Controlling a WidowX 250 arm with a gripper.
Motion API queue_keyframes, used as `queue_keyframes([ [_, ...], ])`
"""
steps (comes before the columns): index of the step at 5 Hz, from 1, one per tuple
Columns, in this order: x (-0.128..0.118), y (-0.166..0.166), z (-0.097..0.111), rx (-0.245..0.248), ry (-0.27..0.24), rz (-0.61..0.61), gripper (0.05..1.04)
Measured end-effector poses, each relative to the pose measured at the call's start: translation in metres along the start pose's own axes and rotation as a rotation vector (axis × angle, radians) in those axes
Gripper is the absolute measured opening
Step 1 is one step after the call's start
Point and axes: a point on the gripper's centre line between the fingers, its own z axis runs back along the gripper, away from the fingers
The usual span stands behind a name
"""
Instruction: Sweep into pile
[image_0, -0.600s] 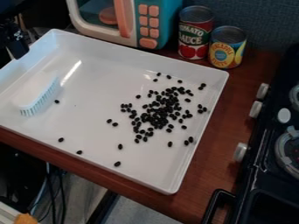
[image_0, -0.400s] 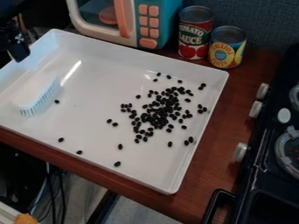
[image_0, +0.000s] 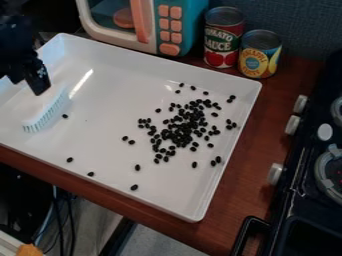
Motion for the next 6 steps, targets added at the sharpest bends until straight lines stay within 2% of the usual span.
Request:
queue_keyframes([
  [2, 0.002, -0.003, -0.004, -0.008, -0.019, 0.060, 1.000],
  [5, -0.005, -0.006, -0.012, -0.029, 0.008, 0.089, 1.000],
  [6, -0.009, -0.004, -0.016, -0.036, 0.016, 0.134, 1.000],
])
